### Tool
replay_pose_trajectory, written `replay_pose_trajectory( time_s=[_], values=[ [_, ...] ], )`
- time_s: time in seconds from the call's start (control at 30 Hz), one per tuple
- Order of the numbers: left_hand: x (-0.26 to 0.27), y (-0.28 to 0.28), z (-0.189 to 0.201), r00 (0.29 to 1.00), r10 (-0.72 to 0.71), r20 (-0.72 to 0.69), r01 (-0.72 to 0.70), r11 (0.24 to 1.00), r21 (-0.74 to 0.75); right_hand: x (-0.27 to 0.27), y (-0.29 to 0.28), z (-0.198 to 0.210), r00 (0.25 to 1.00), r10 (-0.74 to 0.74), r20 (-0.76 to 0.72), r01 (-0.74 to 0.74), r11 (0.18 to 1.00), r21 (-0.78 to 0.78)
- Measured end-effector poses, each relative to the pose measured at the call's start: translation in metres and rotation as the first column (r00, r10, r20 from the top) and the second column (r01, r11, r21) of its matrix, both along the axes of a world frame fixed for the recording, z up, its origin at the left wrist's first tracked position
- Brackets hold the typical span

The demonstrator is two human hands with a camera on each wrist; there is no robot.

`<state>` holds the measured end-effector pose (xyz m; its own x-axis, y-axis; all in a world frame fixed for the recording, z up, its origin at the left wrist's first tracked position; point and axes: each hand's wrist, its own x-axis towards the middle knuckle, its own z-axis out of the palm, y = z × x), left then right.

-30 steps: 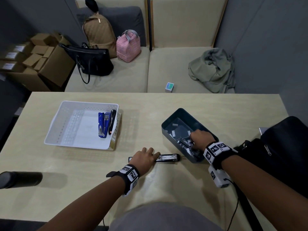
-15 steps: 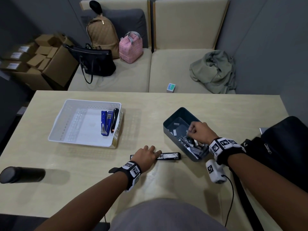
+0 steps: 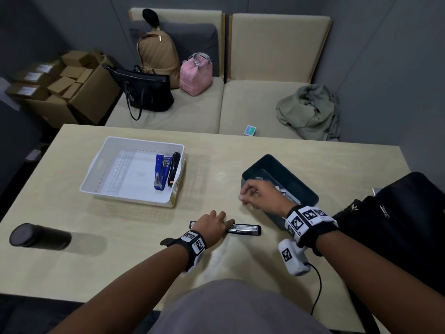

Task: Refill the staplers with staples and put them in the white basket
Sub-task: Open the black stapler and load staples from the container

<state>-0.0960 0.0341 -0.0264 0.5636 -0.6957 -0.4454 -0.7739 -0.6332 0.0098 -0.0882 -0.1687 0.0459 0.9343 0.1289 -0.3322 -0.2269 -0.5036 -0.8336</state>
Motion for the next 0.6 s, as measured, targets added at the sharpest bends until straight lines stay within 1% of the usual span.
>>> replay_pose_trajectory(
  time_s=[0.07, 0.2, 0.33, 0.47, 0.53, 0.6],
  values=[
    [-0.005, 0.005, 0.001, 1.0, -0.004, 0.01, 0.004, 1.0, 0.008, -0.01, 0.009, -0.006, 0.996, 0.072, -0.053, -0.072, 0.997, 0.0],
    [-0.012, 0.013, 0.001, 1.0, -0.007, 0.011, 0.006, 1.0, 0.016, -0.029, 0.017, -0.019, 0.992, 0.035, -0.125, -0.026, 0.997, 0.068],
    [-0.015, 0.018, -0.001, 1.0, -0.008, 0.009, 0.008, 1.0, 0.002, -0.04, 0.017, -0.037, 0.989, -0.005, -0.15, -0.003, 0.999, -0.051],
    [-0.016, 0.019, 0.0, 1.0, -0.01, 0.011, 0.01, 1.0, 0.003, -0.05, 0.02, -0.042, 0.988, -0.083, -0.134, 0.06, 0.985, -0.164],
    [-0.016, 0.019, -0.001, 1.0, -0.013, 0.018, 0.013, 1.0, 0.003, -0.054, 0.022, -0.043, 0.991, -0.082, -0.11, 0.057, 0.976, -0.211],
    [-0.016, 0.019, -0.001, 1.0, -0.011, 0.013, 0.011, 1.0, 0.0, -0.058, 0.023, -0.045, 0.996, -0.047, -0.078, 0.025, 0.965, -0.263]
  ],
)
